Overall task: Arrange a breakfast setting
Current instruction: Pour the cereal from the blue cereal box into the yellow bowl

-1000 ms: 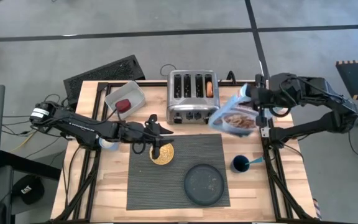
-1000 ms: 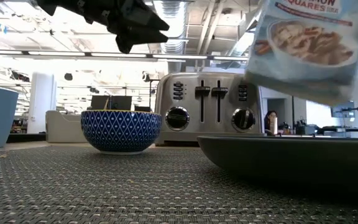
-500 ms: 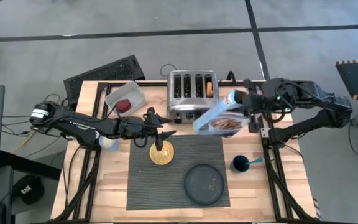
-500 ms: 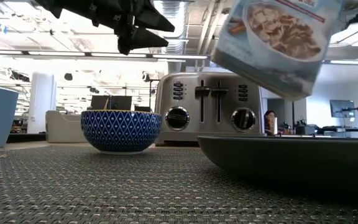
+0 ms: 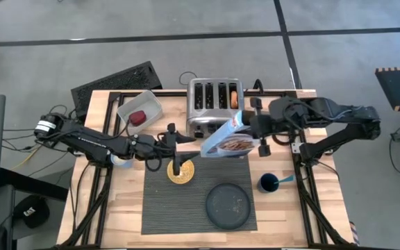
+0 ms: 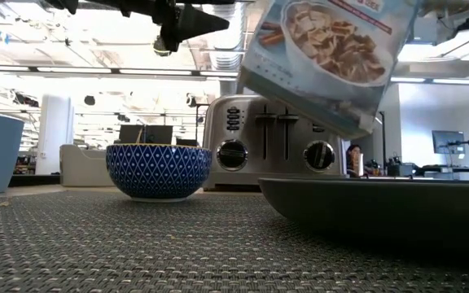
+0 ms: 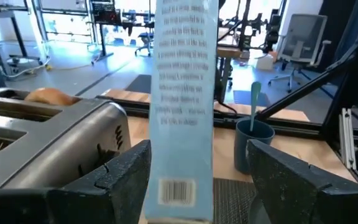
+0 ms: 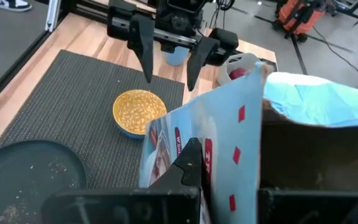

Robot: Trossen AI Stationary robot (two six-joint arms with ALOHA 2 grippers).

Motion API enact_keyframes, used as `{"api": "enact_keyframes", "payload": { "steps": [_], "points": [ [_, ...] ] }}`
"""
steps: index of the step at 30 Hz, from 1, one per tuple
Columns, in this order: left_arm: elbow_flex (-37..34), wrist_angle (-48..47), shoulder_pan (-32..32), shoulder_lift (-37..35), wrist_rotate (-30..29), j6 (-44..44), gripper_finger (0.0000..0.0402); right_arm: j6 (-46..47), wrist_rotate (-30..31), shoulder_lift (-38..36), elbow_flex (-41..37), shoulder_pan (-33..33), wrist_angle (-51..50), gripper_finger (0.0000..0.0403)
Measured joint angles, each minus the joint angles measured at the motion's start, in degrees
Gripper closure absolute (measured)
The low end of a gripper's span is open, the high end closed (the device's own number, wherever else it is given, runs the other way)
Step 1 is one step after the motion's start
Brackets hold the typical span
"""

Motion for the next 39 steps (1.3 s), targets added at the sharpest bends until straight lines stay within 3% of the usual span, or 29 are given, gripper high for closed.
{"api": "enact_keyframes", "payload": {
  "steps": [7, 10, 16, 26, 29, 32, 39],
  "points": [
    [0.00, -0.30, 0.02, 0.01, -4.86, -1.99, 0.0062, -0.51, 0.02, 1.55, 0.00, -0.02, 2.53, 0.0382],
    [0.00, -0.25, 0.03, 0.01, -3.62, -0.82, 0.0037, -0.55, 0.11, 2.27, 0.00, -0.04, 4.16, 0.0382],
    [0.00, -0.16, 0.04, 0.09, -3.21, 0.12, 0.0032, -0.55, 0.09, 3.08, -0.04, -0.04, 6.78, 0.0382],
    [3.28, 1.72, 1.26, 9.91, -5.35, 0.79, 0.0039, -0.53, -1.29, 4.39, -0.04, 0.68, 9.39, 0.0383],
    [4.55, 3.19, 1.29, 11.12, -5.13, 2.01, 0.0060, -0.53, -1.27, 4.41, -0.04, 1.38, 9.42, 0.0383],
    [5.38, 1.72, 1.29, 11.44, -4.83, 2.36, 0.0108, -0.33, -1.26, 4.41, -0.04, 1.94, 9.74, 0.0383],
    [5.70, 1.51, 1.27, 11.44, -3.13, 4.97, 0.0296, -0.42, -1.11, 4.30, -0.04, 2.58, 9.67, 0.0383]
  ]
}}
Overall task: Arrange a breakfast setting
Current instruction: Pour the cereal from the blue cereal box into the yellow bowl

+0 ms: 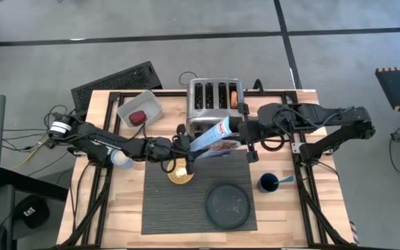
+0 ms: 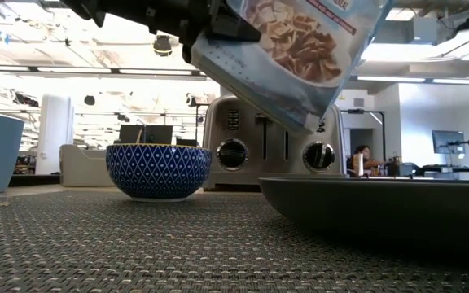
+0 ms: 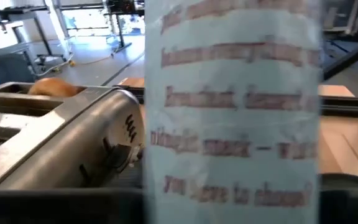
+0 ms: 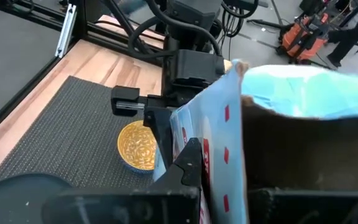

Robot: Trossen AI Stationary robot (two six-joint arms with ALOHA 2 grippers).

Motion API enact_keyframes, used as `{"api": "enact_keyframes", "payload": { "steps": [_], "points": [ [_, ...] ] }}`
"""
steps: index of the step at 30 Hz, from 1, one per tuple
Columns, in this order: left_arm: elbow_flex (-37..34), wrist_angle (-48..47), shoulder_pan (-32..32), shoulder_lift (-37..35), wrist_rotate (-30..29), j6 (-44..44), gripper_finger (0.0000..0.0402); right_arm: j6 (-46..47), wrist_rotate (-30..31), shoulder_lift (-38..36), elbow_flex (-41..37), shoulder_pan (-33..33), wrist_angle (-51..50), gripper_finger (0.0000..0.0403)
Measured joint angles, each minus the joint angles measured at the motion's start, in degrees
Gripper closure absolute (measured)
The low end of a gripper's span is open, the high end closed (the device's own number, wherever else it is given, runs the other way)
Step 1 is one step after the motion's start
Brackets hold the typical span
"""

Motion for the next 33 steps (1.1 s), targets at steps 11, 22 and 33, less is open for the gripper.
{"api": "enact_keyframes", "payload": {
  "steps": [11, 22, 33],
  "points": [
    [-0.15, -0.60, -0.26, -0.01, 0.38, 2.12, 0.0390, 5.06, 0.02, -0.53, 0.07, -0.14, 0.26, 0.0293],
    [-2.31, -5.35, -3.69, -7.71, -0.51, 4.36, 0.0397, 8.34, 0.21, -11.53, -0.72, 0.89, -12.76, 0.0157],
    [-18.41, 14.41, -3.76, -17.53, 1.29, 4.48, 0.0399, 7.07, 1.09, -25.56, -20.76, 0.15, 0.33, 0.0149]
  ]
}}
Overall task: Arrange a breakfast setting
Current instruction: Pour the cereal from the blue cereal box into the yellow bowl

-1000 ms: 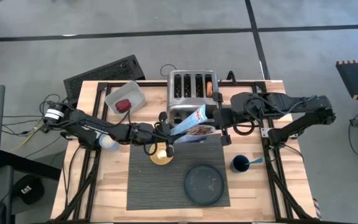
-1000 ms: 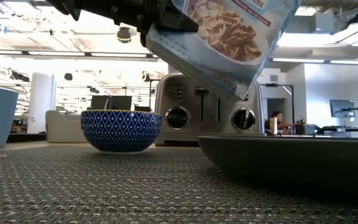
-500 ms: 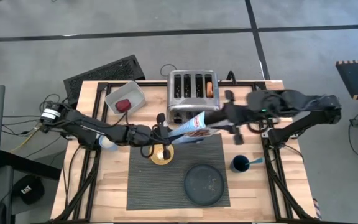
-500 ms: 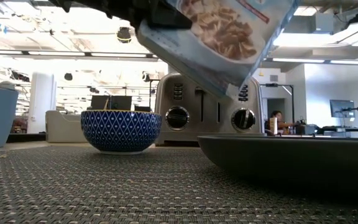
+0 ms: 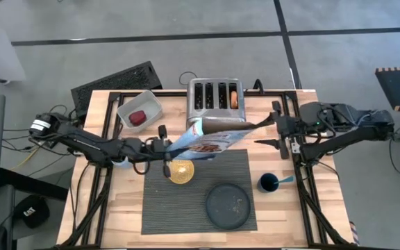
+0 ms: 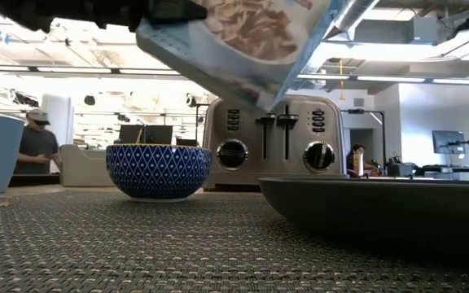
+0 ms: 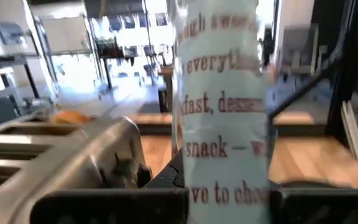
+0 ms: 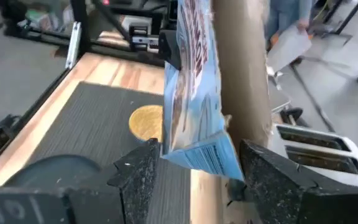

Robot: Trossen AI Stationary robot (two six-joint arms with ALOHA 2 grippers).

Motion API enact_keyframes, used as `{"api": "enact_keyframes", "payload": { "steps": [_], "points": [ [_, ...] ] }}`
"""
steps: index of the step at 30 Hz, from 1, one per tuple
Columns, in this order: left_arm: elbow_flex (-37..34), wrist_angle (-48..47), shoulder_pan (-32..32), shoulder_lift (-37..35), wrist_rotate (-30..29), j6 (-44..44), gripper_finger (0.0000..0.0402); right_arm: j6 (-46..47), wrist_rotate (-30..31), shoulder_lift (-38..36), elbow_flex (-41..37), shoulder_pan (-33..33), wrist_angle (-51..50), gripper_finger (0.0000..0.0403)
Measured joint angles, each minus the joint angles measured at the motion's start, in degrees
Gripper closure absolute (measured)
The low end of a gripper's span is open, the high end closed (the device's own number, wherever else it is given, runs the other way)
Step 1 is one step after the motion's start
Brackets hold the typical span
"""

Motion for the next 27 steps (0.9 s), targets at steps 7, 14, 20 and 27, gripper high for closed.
{"api": "enact_keyframes", "payload": {
  "steps": [7, 14, 20, 27],
  "points": [
    [-1.83, -0.29, -0.02, -3.18, -0.65, 0.24, 0.0400, -3.58, 1.59, -3.44, -5.32, -1.20, 8.45, 0.0149],
    [-1.83, -1.11, 0.00, -3.15, -0.92, 3.54, 0.0401, -5.70, 2.20, -5.05, -1.76, -1.47, 15.52, 0.0149],
    [-1.83, 2.81, 0.00, -3.08, -1.41, 4.59, 0.0401, -4.79, 2.70, -7.32, 0.13, -1.60, 10.50, 0.0149],
    [-1.83, 19.25, 0.04, -3.08, 4.84, 8.96, 0.0401, 1.13, 2.86, -12.05, -8.63, -2.23, 4.93, 0.0149]
  ]
}}
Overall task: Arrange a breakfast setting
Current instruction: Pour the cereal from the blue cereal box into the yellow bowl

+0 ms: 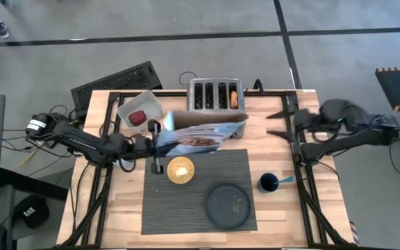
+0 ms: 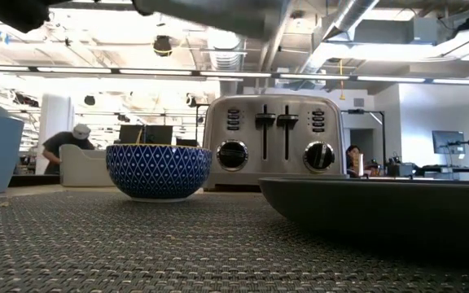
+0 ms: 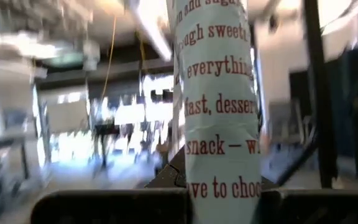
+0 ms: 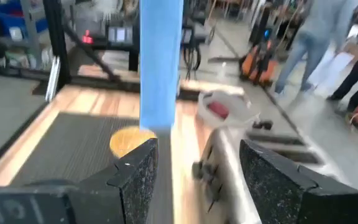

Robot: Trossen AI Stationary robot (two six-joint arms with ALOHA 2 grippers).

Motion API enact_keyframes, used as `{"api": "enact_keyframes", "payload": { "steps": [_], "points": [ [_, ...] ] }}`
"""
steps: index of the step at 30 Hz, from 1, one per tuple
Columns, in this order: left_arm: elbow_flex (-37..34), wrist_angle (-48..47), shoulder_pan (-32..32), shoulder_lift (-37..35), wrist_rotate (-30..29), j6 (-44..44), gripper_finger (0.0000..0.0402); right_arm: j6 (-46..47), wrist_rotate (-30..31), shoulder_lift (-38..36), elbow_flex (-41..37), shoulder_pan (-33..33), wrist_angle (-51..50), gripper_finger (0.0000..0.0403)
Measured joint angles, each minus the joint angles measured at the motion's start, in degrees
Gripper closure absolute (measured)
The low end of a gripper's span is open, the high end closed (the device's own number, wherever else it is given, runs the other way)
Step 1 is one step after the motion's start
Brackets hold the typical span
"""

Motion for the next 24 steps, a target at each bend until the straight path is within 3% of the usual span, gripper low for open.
{"api": "enact_keyframes", "payload": {
  "steps": [8, 16, 20, 24],
  "points": [
    [0.00, 11.49, 2.54, 0.00, 4.16, -0.05, 0.0401, -0.90, -0.04, -1.86, -19.23, -0.02, 22.67, 0.0149],
    [0.00, 11.78, 5.58, 0.04, 6.49, -2.74, 0.0401, -2.92, 1.55, 7.67, -25.90, -0.79, 46.60, 0.0141],
    [0.00, 11.80, 6.18, 0.04, 7.76, -2.85, 0.0401, -2.71, 1.40, 13.68, -25.90, -1.76, 54.76, 0.0107],
    [0.00, 11.88, 6.57, 0.04, 8.75, -2.83, 0.0401, -1.63, -0.57, 19.28, -25.90, -2.73, 62.84, 0.0038]
  ]
}}
